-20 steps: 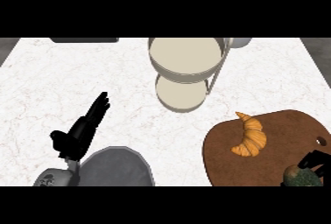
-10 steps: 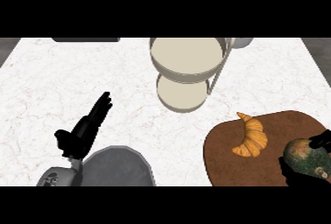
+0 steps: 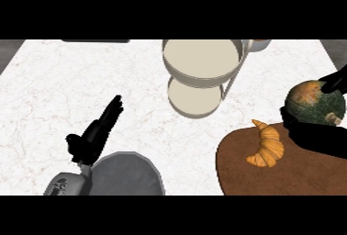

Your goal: Pick the squash from the cutting board and place it in the tiered basket

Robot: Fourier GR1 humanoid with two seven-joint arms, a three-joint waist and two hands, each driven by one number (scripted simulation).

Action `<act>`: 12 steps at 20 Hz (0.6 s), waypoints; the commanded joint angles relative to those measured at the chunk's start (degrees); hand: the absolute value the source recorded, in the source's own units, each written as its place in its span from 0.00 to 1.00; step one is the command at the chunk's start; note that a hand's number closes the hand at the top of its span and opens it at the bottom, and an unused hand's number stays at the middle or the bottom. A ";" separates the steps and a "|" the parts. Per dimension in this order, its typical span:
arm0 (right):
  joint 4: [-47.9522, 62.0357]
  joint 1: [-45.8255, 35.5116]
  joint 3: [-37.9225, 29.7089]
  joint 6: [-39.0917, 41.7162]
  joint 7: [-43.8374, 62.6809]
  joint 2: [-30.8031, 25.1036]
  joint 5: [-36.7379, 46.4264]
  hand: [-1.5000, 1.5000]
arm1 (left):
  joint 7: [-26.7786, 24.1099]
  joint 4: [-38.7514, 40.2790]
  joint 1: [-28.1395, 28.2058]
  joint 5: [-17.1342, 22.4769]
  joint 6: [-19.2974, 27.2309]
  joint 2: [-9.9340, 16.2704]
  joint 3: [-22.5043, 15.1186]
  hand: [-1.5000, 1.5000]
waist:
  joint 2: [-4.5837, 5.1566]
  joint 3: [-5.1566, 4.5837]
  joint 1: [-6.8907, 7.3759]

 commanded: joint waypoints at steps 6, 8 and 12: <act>24.83 -26.04 -2.65 2.83 8.77 5.37 -1.21 1.00 | 2.27 -1.19 -1.08 1.00 -1.30 0.78 1.03 0.50 | 0.11 0.06 0.73; 32.24 -30.55 -2.84 0.12 6.19 7.21 0.78 1.00 | -1.14 1.23 -0.49 0.95 -3.27 2.22 1.74 0.50 | 0.31 0.04 0.80; 44.68 -37.82 -5.43 -0.41 2.02 8.53 0.35 1.00 | -2.19 0.56 1.11 -1.67 -0.17 -1.03 -0.69 0.50 | 0.37 0.08 0.89</act>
